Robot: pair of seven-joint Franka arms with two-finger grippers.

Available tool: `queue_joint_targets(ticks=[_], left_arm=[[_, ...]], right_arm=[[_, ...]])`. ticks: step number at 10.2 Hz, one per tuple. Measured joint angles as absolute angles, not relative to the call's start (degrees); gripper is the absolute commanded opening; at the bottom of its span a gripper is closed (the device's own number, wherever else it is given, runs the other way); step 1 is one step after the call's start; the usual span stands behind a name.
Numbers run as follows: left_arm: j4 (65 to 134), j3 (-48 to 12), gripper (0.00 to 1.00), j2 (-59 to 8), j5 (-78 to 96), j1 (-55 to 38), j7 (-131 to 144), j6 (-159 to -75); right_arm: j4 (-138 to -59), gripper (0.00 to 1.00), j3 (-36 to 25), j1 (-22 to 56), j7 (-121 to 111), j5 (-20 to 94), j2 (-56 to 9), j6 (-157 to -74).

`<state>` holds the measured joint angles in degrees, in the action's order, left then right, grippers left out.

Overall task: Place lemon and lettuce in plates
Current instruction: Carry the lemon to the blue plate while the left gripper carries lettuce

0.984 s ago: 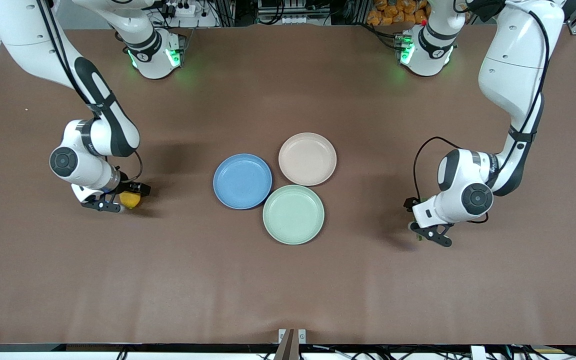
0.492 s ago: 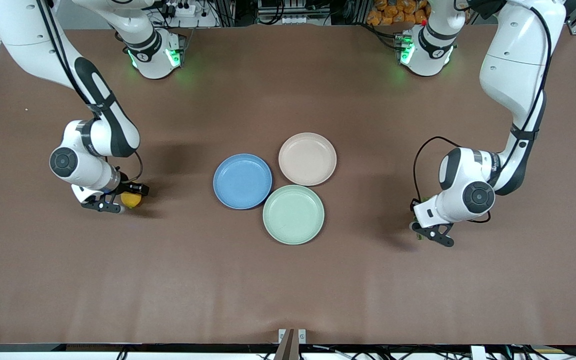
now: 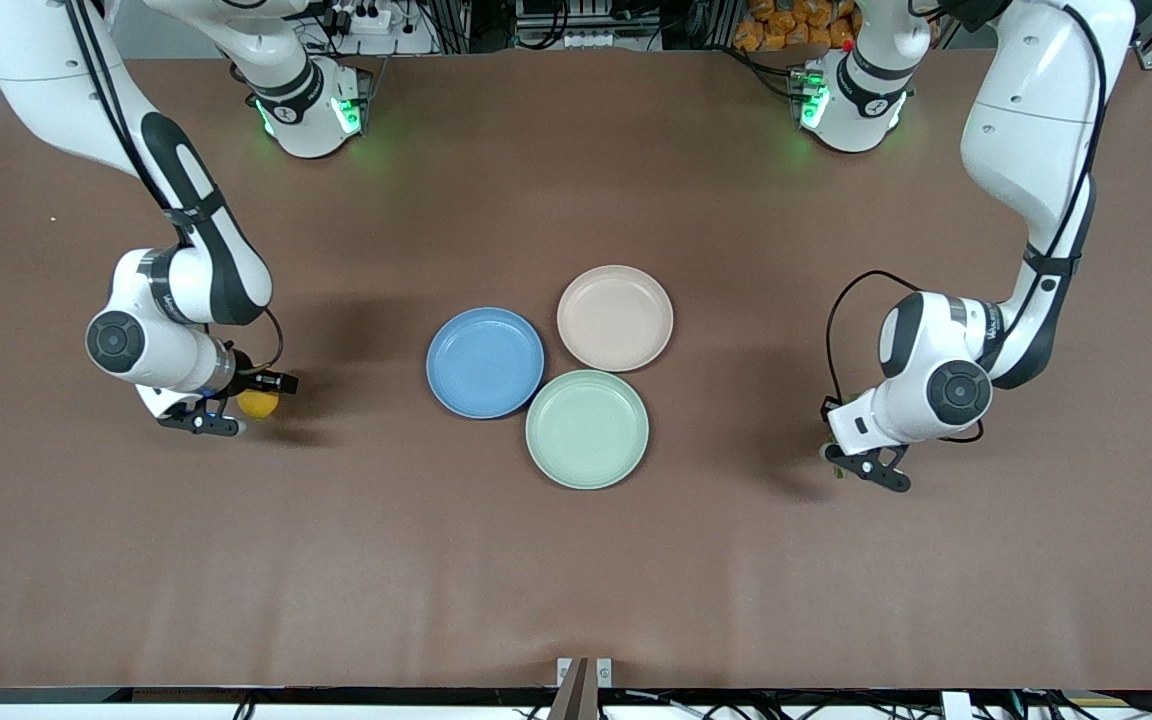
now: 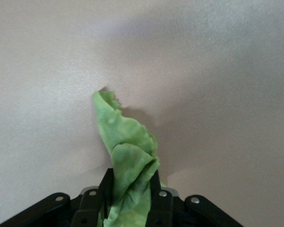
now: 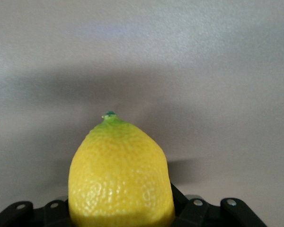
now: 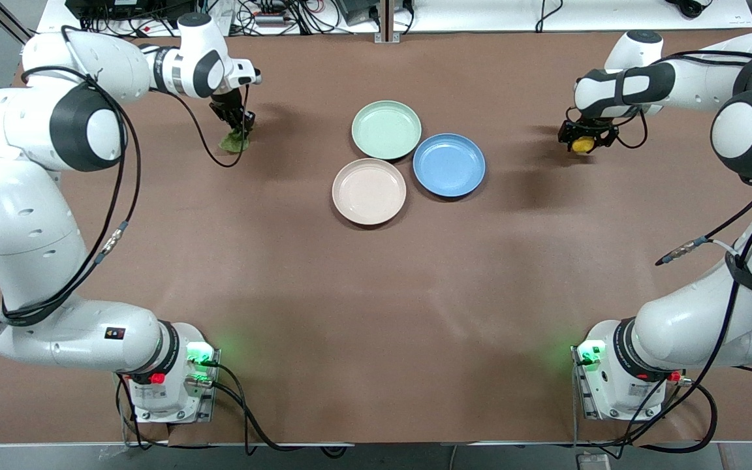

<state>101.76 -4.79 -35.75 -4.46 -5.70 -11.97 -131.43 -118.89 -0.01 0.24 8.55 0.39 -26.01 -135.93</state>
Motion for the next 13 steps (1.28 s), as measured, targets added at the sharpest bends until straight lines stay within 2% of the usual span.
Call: queue_joint_targets(ticks=[1, 4, 6, 10, 13], left_arm=[[101.7, -4.8, 0.01, -34.5, -4.5, -5.7, -11.2, -130.4], [101.6, -4.8, 0.00, -29.4, -4.5, -5.3, -8.5, -126.8], [101.6, -5.6, 0.00, -26.0, -4.4, -5.4, -1.7, -121.6], [102.1, -12.6, 0.00, -24.2, -4.4, -5.9, 9.9, -117.4], [103.0, -18.7, 0.00, -24.9, -4.4, -7.8, 17.5, -116.4]], right_arm=[[-118.4, 0.46, 0.0, 1.0, 8.6, 0.4, -25.8, -135.2], [-117.9, 0.46, 0.1, 4.5, 8.8, 0.5, -24.8, -133.9], [-117.8, 0.46, 0.2, 7.0, 9.6, 2.4, -24.3, -133.8], [-117.3, 0.46, 0.4, 12.4, 15.3, 6.7, -23.9, -133.8], [-115.3, 0.46, 4.1, 17.1, 27.8, 6.8, -23.7, -133.8]])
